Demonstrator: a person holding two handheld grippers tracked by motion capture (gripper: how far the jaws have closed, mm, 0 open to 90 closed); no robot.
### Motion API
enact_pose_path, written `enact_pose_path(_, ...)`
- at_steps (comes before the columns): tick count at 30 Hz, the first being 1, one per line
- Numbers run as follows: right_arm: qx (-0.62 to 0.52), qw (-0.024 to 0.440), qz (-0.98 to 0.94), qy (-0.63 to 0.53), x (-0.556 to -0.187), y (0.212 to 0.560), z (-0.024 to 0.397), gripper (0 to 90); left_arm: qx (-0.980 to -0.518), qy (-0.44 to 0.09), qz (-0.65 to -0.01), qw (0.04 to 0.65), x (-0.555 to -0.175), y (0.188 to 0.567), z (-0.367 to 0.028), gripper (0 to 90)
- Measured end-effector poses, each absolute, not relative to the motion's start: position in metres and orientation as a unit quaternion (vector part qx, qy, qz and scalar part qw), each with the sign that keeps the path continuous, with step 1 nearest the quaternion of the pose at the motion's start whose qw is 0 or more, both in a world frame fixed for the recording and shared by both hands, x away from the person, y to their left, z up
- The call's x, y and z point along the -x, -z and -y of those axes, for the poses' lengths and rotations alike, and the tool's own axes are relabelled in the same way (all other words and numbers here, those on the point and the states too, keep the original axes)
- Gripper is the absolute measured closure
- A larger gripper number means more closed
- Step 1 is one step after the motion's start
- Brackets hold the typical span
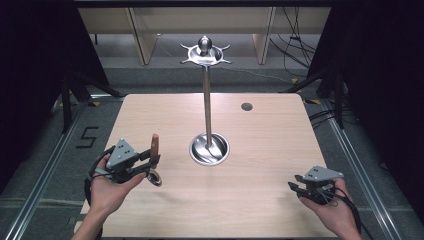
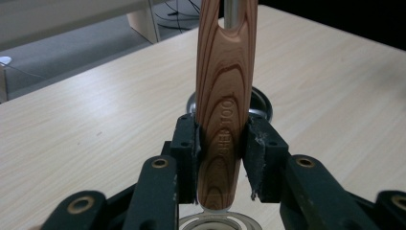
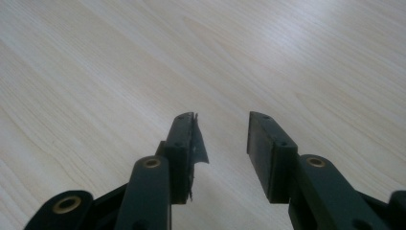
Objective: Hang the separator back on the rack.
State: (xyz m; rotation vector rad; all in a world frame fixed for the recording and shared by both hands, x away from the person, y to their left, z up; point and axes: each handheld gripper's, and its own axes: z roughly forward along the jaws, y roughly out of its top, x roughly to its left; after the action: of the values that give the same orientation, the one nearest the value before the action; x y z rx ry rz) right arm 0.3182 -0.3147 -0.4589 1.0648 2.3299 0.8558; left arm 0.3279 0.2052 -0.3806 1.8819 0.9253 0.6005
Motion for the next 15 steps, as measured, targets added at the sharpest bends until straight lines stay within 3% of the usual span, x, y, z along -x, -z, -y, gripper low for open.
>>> enact_pose_path(15, -0.378, 0.221, -0.842, -0.316, -0.319, 0.459, 0.315, 62.7, -0.725, -0.263, -0.408, 0.489, -0.326, 0.361, -0.198, 67.2)
